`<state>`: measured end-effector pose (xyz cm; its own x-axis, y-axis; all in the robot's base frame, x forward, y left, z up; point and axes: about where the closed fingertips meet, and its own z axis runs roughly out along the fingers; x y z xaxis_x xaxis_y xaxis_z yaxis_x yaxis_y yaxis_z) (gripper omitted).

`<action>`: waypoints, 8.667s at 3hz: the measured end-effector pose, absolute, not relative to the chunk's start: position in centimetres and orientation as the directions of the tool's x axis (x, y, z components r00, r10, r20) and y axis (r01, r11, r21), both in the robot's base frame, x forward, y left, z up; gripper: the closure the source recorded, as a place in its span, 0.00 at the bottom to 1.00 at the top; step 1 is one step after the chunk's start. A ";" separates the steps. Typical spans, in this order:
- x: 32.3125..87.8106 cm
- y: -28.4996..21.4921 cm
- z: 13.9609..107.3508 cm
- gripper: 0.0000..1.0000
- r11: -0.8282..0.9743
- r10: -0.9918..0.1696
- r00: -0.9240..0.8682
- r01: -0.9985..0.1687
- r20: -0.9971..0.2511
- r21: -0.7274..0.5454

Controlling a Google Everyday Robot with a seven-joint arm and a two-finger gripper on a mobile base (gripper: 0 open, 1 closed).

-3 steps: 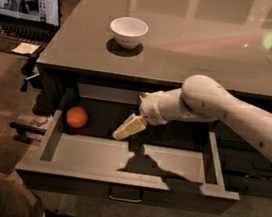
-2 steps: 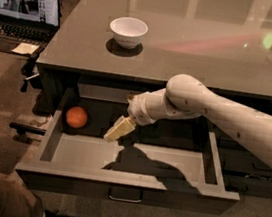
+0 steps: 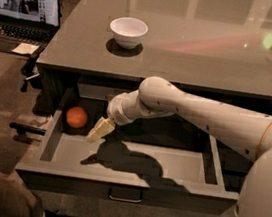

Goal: Pick orange from top drawer and place on counter

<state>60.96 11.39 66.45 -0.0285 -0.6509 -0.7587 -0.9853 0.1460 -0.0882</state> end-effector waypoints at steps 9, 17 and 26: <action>61.3 18.8 62.2 0.96 0.175 -0.690 -0.028 -0.976 -0.723 -0.129; 61.3 8.9 89.9 1.00 0.304 -0.459 0.090 -0.919 -0.884 -0.252; 72.8 1.7 86.3 0.00 0.770 -0.355 -0.287 -0.630 -0.890 -0.104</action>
Offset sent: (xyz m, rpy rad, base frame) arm 0.0154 0.0644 -0.0323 -0.0263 -0.0601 0.0043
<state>72.81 1.69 86.28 -0.2873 -0.3552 -0.8895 -0.6296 0.7699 -0.1041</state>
